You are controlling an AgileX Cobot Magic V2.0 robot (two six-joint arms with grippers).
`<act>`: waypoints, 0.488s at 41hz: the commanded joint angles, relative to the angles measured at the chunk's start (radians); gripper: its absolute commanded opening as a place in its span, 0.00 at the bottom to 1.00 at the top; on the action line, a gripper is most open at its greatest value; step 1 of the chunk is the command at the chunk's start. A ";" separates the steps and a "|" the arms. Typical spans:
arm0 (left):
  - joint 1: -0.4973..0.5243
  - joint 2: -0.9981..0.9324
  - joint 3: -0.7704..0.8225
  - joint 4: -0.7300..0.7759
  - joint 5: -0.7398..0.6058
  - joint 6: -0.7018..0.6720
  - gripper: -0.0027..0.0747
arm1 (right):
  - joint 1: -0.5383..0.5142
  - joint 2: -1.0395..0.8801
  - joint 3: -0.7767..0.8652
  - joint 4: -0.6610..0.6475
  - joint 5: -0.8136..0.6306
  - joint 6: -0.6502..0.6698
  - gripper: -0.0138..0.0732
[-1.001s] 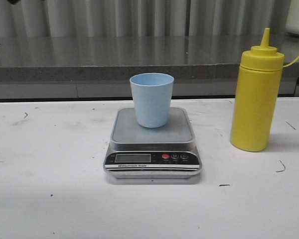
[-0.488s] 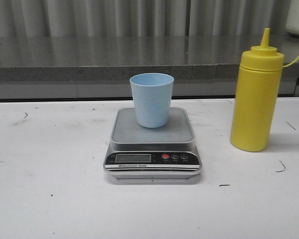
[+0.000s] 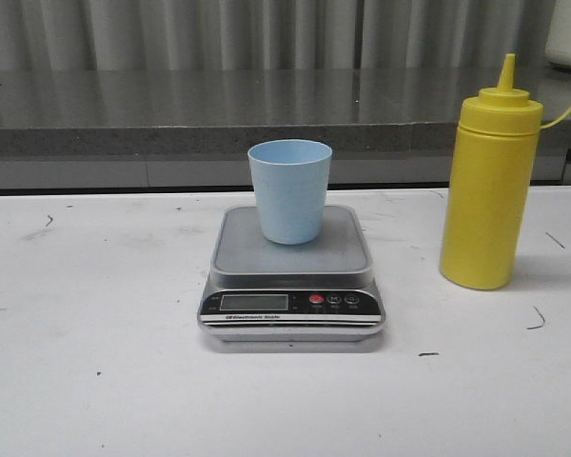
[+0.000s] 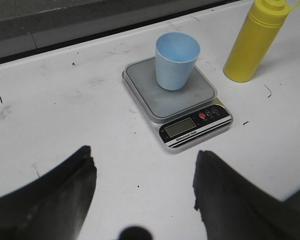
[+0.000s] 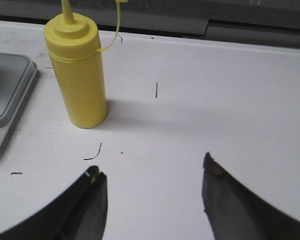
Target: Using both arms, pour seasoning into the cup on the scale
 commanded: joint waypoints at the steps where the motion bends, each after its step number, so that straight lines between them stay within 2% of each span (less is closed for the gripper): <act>1: 0.001 -0.003 -0.026 -0.002 -0.069 -0.012 0.59 | 0.000 0.013 -0.024 -0.008 -0.080 -0.011 0.67; 4: 0.001 -0.003 -0.026 -0.002 -0.069 -0.012 0.59 | 0.000 0.016 -0.024 -0.015 -0.079 -0.014 0.71; 10: 0.001 -0.003 -0.026 -0.002 -0.069 -0.012 0.59 | 0.026 0.047 -0.036 -0.014 -0.073 -0.034 0.93; 20: 0.001 -0.003 -0.026 -0.002 -0.069 -0.012 0.59 | 0.179 0.209 -0.129 -0.014 -0.003 -0.043 0.90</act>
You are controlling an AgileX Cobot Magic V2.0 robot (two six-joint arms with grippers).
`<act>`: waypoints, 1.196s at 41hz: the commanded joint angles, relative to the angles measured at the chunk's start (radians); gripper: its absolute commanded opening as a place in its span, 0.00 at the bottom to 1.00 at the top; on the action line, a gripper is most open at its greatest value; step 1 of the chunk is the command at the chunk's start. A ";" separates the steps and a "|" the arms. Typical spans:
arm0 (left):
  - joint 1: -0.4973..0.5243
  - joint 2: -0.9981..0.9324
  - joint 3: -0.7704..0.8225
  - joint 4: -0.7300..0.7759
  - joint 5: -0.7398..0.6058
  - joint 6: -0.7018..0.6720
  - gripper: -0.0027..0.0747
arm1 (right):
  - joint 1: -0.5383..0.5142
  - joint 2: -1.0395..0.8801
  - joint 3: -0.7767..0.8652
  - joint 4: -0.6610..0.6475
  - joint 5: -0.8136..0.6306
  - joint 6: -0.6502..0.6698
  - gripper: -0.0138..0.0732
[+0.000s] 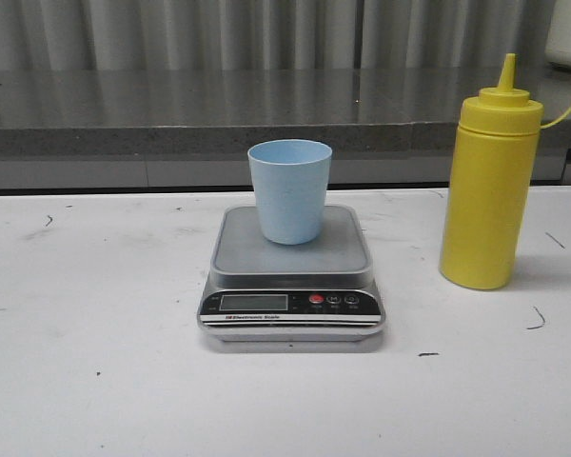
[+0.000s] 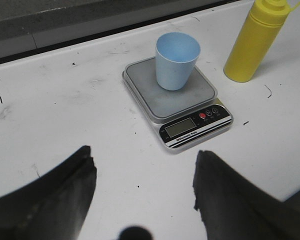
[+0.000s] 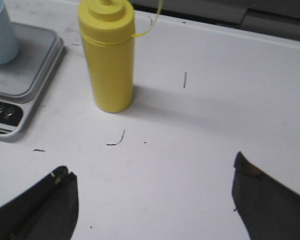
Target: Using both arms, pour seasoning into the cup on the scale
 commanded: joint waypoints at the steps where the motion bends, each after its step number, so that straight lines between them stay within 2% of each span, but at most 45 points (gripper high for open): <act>1: 0.001 -0.003 -0.026 -0.002 -0.069 -0.012 0.59 | 0.060 0.089 -0.089 -0.011 -0.015 -0.021 0.90; 6: 0.001 -0.003 -0.026 -0.002 -0.069 -0.012 0.59 | 0.125 0.189 -0.131 -0.007 0.004 -0.020 0.90; 13: 0.001 -0.003 -0.026 -0.002 -0.069 -0.012 0.59 | 0.143 0.342 -0.108 0.068 -0.135 -0.012 0.90; 20: 0.001 -0.003 -0.026 -0.002 -0.069 -0.012 0.59 | 0.143 0.446 0.009 0.134 -0.450 -0.012 0.90; 29: 0.001 -0.003 -0.026 -0.002 -0.069 -0.012 0.59 | 0.143 0.575 0.219 0.138 -1.003 -0.012 0.90; 34: 0.001 -0.003 -0.026 -0.002 -0.069 -0.012 0.59 | 0.139 0.675 0.284 0.139 -1.266 -0.012 0.90; 49: 0.001 -0.003 -0.026 -0.002 -0.069 -0.012 0.59 | 0.056 1.002 0.288 0.142 -1.775 -0.035 0.90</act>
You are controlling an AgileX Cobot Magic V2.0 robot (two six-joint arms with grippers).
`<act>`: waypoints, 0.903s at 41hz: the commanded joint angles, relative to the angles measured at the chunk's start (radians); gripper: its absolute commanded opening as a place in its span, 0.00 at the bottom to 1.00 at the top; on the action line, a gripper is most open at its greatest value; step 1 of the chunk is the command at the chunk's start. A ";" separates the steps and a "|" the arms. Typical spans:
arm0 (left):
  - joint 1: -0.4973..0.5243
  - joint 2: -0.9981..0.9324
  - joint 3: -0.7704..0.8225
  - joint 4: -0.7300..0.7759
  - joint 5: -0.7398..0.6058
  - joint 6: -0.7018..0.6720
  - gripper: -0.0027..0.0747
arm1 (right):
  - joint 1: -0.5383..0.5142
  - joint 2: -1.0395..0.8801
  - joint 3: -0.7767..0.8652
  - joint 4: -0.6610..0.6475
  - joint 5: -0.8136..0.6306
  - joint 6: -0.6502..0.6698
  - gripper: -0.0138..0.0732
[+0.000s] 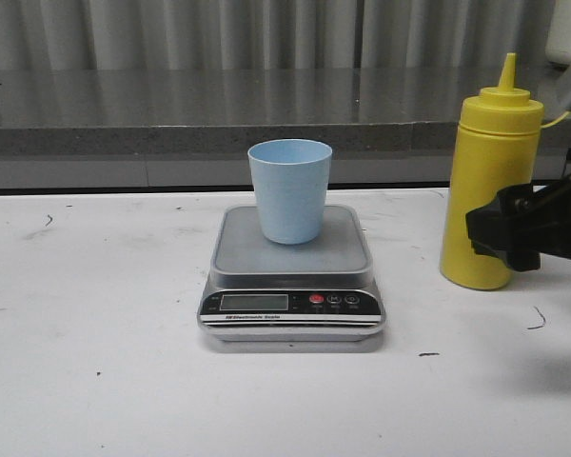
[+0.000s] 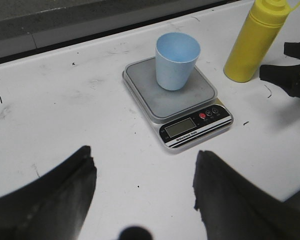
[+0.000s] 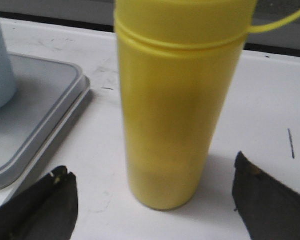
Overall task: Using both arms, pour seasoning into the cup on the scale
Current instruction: 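Move the right gripper to the yellow squeeze bottle and grasp it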
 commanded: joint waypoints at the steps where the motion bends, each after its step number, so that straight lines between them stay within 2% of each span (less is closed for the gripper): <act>1: 0.001 -0.003 -0.026 -0.002 -0.069 -0.012 0.59 | -0.022 0.047 -0.019 0.006 -0.235 -0.017 0.90; 5: 0.001 -0.003 -0.026 -0.002 -0.069 -0.012 0.59 | -0.022 0.117 -0.026 0.006 -0.338 -0.017 0.90; 8: 0.001 -0.003 -0.026 -0.002 -0.069 -0.012 0.59 | -0.022 0.163 -0.043 0.003 -0.364 -0.016 0.90; 31: 0.001 -0.003 -0.026 -0.002 -0.069 -0.012 0.59 | -0.023 0.341 -0.261 0.010 -0.364 -0.016 0.89; 34: 0.001 -0.003 -0.026 -0.002 -0.069 -0.012 0.59 | -0.023 0.344 -0.272 0.010 -0.364 -0.016 0.83; 37: 0.001 -0.003 -0.026 -0.002 -0.069 -0.012 0.59 | -0.023 0.344 -0.275 0.010 -0.371 -0.016 0.71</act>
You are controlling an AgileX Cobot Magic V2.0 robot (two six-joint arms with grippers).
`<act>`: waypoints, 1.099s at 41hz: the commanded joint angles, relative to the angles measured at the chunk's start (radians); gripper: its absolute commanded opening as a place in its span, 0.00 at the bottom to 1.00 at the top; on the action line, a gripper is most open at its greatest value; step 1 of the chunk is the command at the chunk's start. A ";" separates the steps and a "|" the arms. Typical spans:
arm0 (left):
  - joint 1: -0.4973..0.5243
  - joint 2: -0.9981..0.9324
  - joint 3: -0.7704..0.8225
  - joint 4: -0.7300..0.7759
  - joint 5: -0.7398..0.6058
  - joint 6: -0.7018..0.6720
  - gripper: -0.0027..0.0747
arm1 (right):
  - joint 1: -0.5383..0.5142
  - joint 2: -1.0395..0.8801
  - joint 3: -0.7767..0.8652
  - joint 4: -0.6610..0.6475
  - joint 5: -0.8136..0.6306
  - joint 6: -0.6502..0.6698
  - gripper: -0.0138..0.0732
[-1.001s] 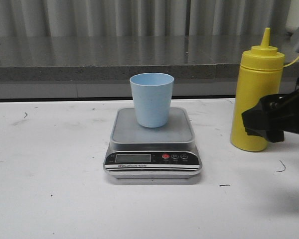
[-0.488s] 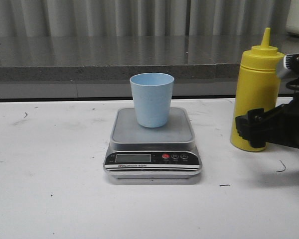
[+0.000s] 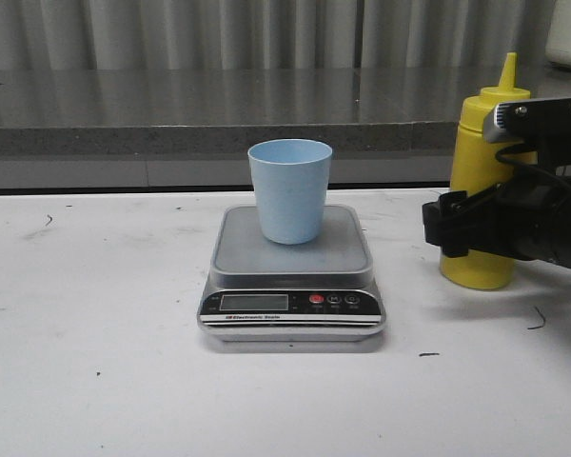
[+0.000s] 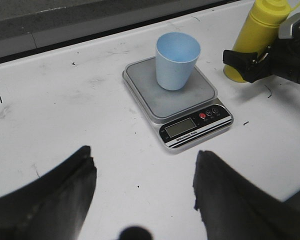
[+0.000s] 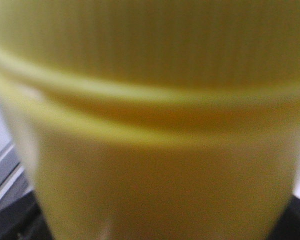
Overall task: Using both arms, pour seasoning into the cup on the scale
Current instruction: 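Move the right gripper to the yellow squeeze bottle and grasp it, then lift the bottle with the right gripper and tilt its nozzle down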
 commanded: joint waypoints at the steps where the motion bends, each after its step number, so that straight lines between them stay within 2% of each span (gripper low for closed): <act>1: 0.001 -0.003 -0.026 -0.002 -0.069 -0.012 0.59 | -0.007 -0.038 -0.021 0.004 -0.120 -0.011 0.68; 5: 0.001 -0.003 -0.026 -0.002 -0.069 -0.012 0.59 | -0.007 -0.038 -0.021 0.004 -0.131 -0.011 0.56; 13: 0.001 -0.003 -0.026 -0.002 -0.069 -0.012 0.59 | -0.007 -0.108 -0.017 0.003 -0.079 -0.012 0.55; 18: 0.001 -0.003 -0.026 -0.002 -0.067 -0.012 0.59 | -0.007 -0.214 -0.026 0.004 0.078 -0.031 0.55; 25: 0.001 -0.003 -0.026 -0.002 -0.067 -0.012 0.59 | -0.007 -0.374 -0.113 0.003 0.470 -0.172 0.55; 33: 0.001 -0.003 -0.026 -0.002 -0.067 -0.012 0.59 | -0.006 -0.493 -0.299 -0.045 0.948 -0.367 0.55; 39: 0.001 -0.003 -0.026 -0.002 -0.067 -0.012 0.59 | 0.013 -0.497 -0.456 -0.155 1.263 -0.470 0.55; 45: 0.001 -0.003 -0.026 -0.002 -0.067 -0.012 0.59 | 0.070 -0.470 -0.577 -0.339 1.449 -0.479 0.55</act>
